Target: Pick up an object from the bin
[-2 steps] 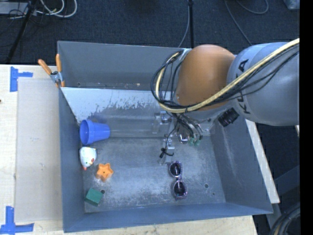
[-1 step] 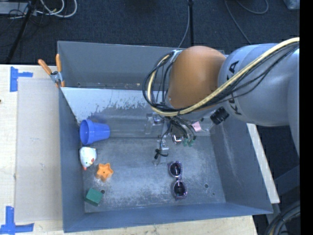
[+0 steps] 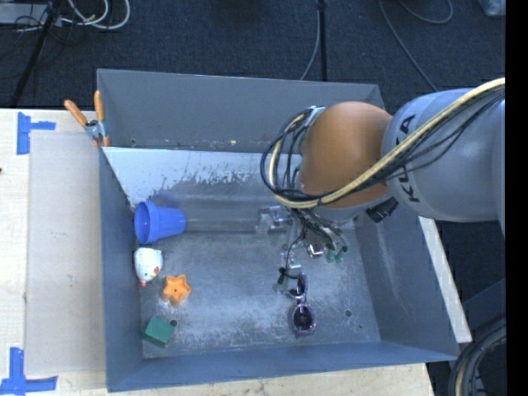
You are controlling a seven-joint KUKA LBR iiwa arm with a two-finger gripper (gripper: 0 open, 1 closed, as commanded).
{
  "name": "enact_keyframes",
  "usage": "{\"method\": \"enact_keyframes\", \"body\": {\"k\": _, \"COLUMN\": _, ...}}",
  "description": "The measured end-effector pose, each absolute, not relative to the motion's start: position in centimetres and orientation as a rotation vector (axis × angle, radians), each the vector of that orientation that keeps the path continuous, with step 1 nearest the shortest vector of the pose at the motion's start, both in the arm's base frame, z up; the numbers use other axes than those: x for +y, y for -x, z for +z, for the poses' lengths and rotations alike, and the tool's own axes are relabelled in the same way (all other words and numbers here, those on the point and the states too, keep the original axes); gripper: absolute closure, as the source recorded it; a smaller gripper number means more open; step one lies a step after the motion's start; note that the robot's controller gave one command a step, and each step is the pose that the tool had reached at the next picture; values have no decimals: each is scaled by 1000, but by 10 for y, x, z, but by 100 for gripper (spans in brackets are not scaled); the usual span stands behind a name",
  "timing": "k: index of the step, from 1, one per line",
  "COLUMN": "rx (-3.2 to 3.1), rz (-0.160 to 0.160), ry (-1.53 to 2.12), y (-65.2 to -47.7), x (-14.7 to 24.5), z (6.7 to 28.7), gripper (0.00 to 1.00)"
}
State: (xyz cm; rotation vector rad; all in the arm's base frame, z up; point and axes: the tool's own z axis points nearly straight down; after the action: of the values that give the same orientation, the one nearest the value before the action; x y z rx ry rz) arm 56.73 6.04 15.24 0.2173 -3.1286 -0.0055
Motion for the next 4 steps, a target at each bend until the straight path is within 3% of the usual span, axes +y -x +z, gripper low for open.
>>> {"method": "enact_keyframes", "body": {"k": 1, "rx": -3118, "rz": 1, "ry": -370, "y": -580, "x": 6, "z": 134, "gripper": 0}}
{"method": "enact_keyframes", "body": {"k": 2, "rx": -3098, "rz": -6, "ry": -484, "y": -580, "x": -25, "z": 119, "gripper": 0}}
{"method": "enact_keyframes", "body": {"k": 3, "rx": -3081, "rz": -2, "ry": -591, "y": -573, "x": -26, "z": 100, "gripper": 0}}
{"method": "enact_keyframes", "body": {"k": 4, "rx": -2971, "rz": -7, "ry": -1004, "y": -569, "x": -20, "z": 90, "gripper": 0}}
